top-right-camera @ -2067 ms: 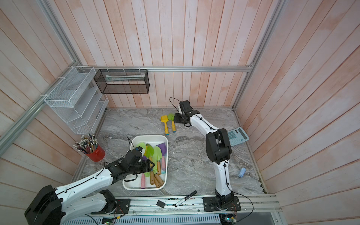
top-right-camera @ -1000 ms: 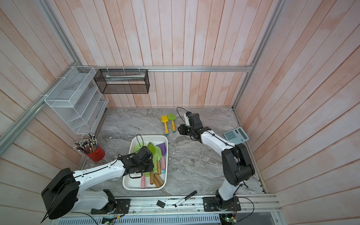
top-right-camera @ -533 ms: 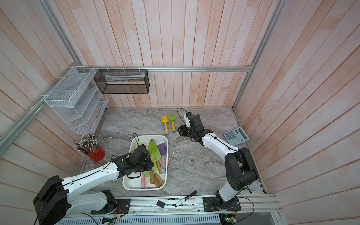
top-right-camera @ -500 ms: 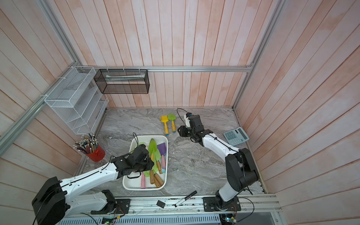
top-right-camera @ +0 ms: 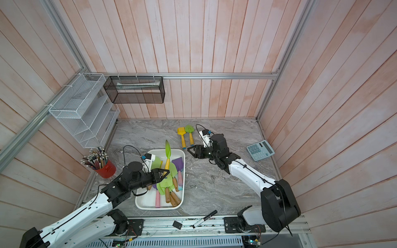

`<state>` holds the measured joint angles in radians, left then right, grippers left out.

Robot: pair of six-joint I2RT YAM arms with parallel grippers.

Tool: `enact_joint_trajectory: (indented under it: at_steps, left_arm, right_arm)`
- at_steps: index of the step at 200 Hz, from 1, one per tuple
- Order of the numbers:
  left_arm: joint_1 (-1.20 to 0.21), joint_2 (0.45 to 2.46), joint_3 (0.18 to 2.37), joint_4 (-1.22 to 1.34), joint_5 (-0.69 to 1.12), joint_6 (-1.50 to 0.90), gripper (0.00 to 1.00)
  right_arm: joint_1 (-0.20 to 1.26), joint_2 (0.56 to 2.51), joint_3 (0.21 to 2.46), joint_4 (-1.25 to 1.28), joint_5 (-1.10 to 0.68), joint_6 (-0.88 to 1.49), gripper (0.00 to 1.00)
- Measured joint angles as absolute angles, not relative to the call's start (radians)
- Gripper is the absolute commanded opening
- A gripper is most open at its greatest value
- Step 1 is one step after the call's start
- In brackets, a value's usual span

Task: Take the shovel out of the storage box
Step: Pick up the shovel from the storage box.

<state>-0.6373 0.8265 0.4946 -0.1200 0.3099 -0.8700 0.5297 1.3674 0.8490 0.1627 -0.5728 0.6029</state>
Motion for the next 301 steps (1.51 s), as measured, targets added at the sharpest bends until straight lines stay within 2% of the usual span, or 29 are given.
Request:
enact_joint_trajectory:
  at_steps: [60, 167, 258, 301]
  left_arm:
    - [-0.602, 0.777, 0.426, 0.099, 0.444, -0.933, 0.13]
    - [-0.600, 0.770, 0.350, 0.374, 0.548, -1.019, 0.13]
    - [-0.598, 0.783, 0.348, 0.449, 0.577, -1.026, 0.14]
    - [-0.598, 0.794, 0.342, 0.466, 0.578, -1.025, 0.14]
  right_arm:
    - [0.626, 1.367, 0.762, 0.479, -0.792, 0.785, 0.59]
    - [0.671, 1.498, 0.754, 0.836, -0.898, 0.982, 0.53]
    - [0.696, 1.594, 0.810, 1.034, -0.941, 1.121, 0.39]
    - [0.702, 1.626, 0.822, 1.101, -0.946, 1.178, 0.26]
